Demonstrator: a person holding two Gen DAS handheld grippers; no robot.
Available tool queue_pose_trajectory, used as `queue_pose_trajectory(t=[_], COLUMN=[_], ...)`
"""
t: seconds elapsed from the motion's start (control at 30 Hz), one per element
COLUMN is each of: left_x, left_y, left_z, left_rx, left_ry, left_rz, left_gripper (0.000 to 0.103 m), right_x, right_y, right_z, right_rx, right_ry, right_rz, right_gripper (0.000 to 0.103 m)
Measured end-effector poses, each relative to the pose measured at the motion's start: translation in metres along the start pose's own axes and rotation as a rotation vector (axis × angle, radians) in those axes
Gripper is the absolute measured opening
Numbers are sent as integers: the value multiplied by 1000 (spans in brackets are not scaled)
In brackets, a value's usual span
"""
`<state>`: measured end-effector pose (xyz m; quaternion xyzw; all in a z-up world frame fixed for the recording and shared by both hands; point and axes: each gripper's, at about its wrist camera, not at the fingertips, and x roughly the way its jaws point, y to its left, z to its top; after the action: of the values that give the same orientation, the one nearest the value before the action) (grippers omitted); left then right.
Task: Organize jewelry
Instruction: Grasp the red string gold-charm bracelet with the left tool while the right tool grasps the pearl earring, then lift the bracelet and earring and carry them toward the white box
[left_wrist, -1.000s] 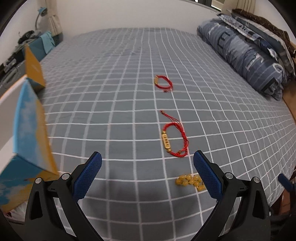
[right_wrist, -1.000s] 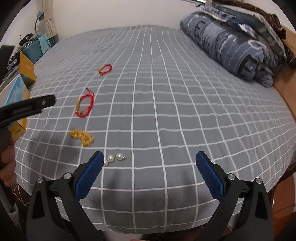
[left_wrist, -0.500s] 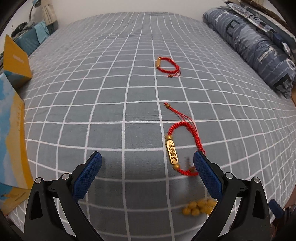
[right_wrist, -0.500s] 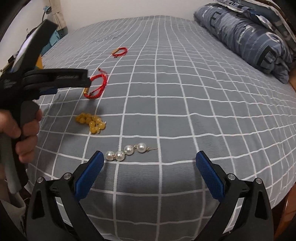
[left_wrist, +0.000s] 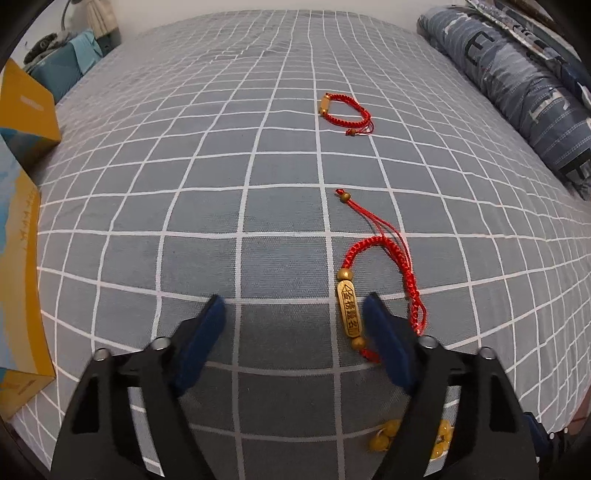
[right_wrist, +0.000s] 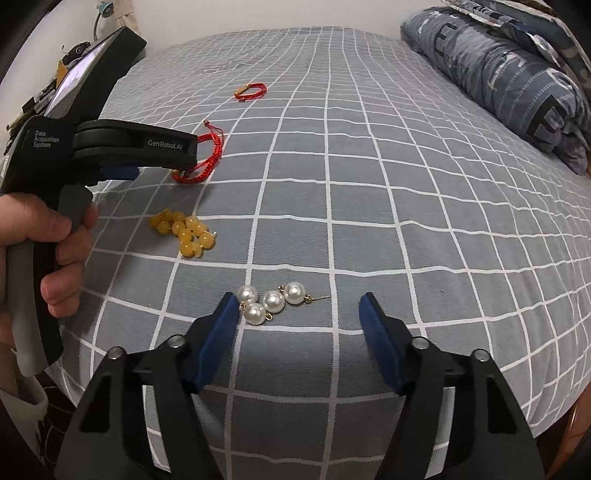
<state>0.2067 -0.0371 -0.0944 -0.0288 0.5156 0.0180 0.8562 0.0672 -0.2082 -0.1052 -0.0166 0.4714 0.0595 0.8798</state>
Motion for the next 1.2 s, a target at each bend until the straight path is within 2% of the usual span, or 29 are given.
queue_pose_trajectory(t=[0.03,0.13,0.2,0.23,0.3,0.33,0.37,0.57,0.6,0.7,1.2], left_x=[-1,-5,-7,-7,-8,-8,-9,-14,-14,-20,-49], left_y=[0,-3,-4,-5,-6,-6,-5,-2,-2,-3,-1], left_z=[-1,-3,-4,-4,-4,-4,-5,-5,-5,-6,-6], left_rx=[-2,4,8,12,17,18,19,15,14,16,9], left_ry=[-4,-5,-5,-3,1,3,2,-1,-3,-16,-75], left_rz=[2,-19,-25,-29,-32,-37,-41,-65,-66,-80,-112], left_gripper=[63,45,30,27,8,8,8,8,8,8,8], right_x=[-1,-2,-2,-2,-2,-2,-2,-5,-6,-7,-18], right_y=[-1,1,1,1,0,0,0,-2,-2,-3,-6], right_z=[0,-1,-1,-1,-1,-1,-1,-1,-1,0,0], right_rx=[-2,-14,-20,-21,-23,-26,-28,-17,-13,-10,21], right_ry=[0,-3,-5,-6,-8,-9,-10,-19,-23,-27,-58], right_rz=[1,5,7,6,4,1,-4,-2,0,-15,0], right_gripper=[62,56,51,50,43,41,35,30,17,10,10])
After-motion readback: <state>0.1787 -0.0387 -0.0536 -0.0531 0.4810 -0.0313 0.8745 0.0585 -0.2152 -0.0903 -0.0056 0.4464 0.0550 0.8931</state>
